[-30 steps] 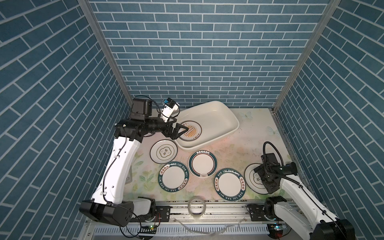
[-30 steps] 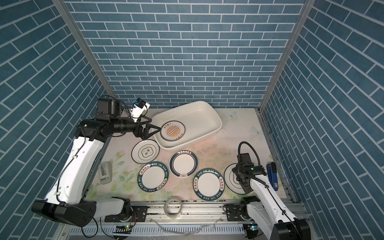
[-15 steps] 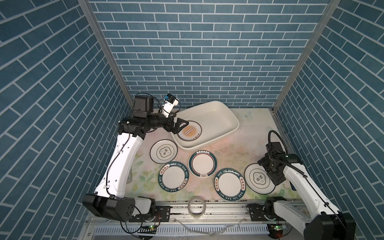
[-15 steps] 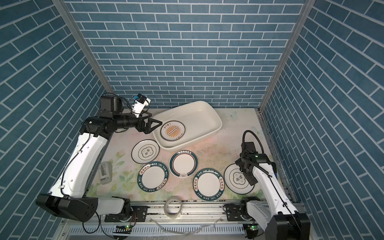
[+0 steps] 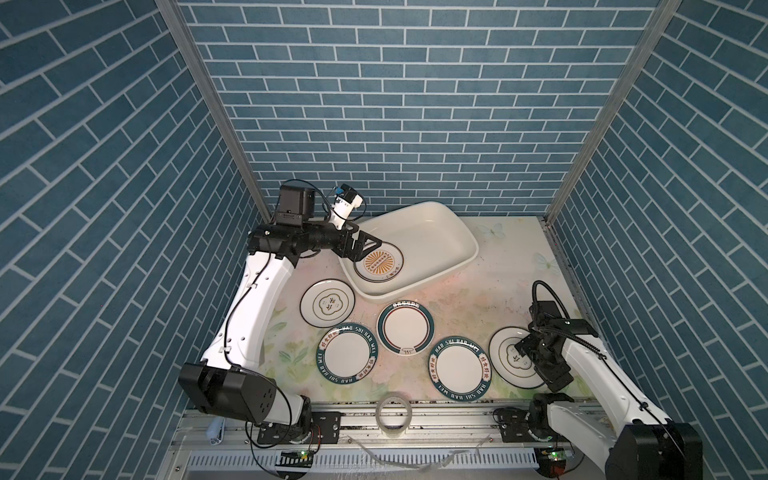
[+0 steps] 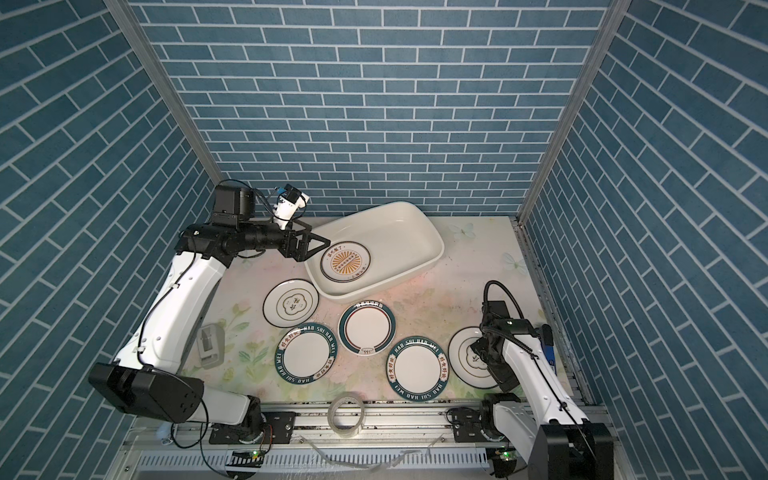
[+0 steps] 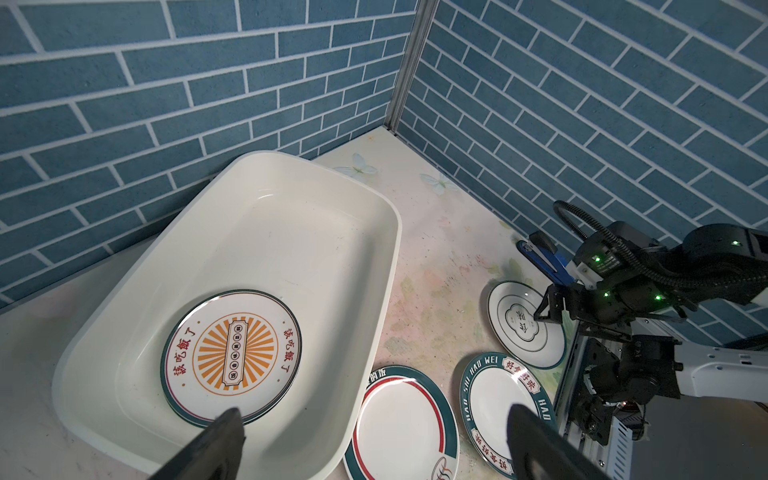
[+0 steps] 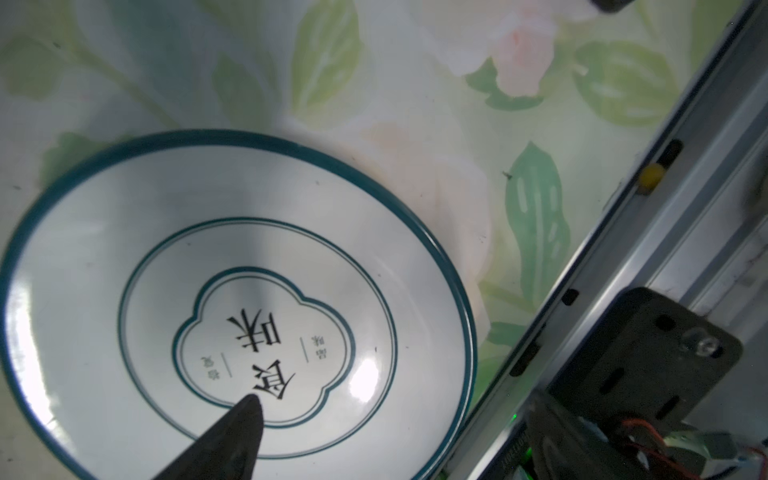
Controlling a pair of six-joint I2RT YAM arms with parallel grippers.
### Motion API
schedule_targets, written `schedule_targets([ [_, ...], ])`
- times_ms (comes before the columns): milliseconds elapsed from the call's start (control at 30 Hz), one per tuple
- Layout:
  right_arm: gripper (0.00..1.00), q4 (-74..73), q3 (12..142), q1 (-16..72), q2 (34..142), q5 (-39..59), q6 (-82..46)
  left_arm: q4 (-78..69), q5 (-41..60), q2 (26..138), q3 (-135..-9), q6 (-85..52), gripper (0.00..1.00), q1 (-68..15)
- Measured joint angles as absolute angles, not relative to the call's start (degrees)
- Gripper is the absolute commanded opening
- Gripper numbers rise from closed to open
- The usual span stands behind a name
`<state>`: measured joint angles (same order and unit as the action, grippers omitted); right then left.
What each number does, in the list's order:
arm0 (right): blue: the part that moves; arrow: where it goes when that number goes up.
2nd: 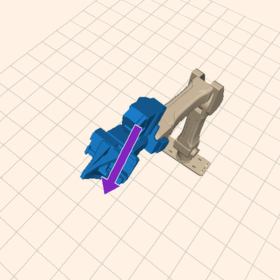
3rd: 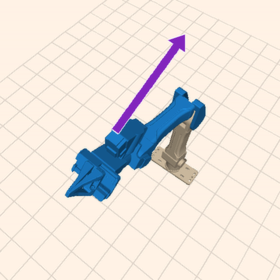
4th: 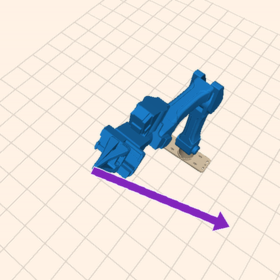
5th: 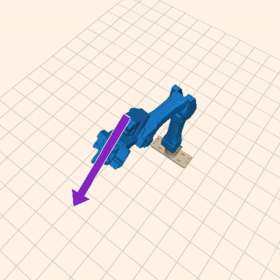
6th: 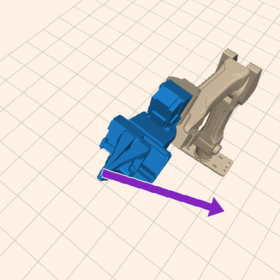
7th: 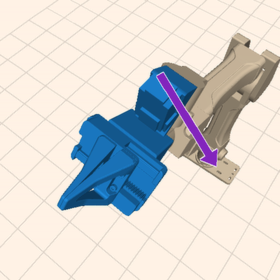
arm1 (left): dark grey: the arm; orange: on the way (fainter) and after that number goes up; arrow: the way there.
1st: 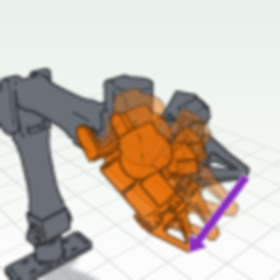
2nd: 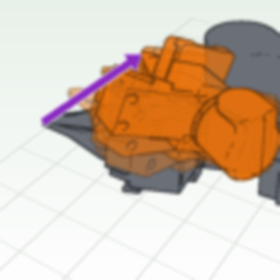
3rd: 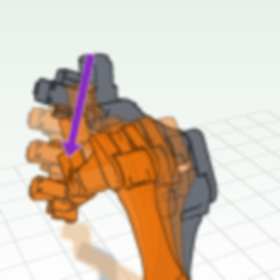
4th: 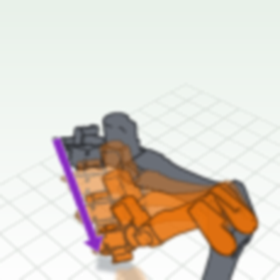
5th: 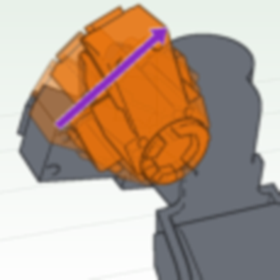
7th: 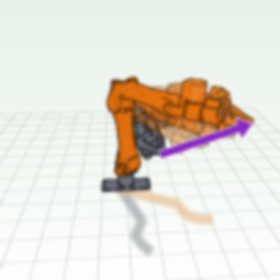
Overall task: Place the plates into the plastic bin on the countertop
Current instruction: 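Lower the right gripper onto the rim of the white cloud-print plate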
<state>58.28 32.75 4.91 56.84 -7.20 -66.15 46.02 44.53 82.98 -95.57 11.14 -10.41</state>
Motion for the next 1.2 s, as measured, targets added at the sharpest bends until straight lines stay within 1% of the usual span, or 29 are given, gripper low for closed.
schedule_targets([
  [467, 0.98, 49.63, 28.03, 4.58, 58.61, -3.05, -66.17, 44.05, 45.3, 83.05, -95.61, 9.34, 0.99, -10.41],
  [800, 0.99, 44.64, 27.24, 4.32, 58.61, -1.67, -66.61, 43.13, 45.58, 83.29, -95.61, 8.03, 1.0, -10.41],
  [1000, 0.96, 41.3, 27.35, 3.62, 59.61, -1.19, -66.61, 42.5, 46.02, 83.29, -95.61, 7.31, 1.0, -10.41],
  [1200, 0.91, 36.56, 28.05, 2.42, 61.32, -0.14, -66.37, 42.48, 46.15, 83.29, -95.61, 7.22, 0.99, -10.41],
])
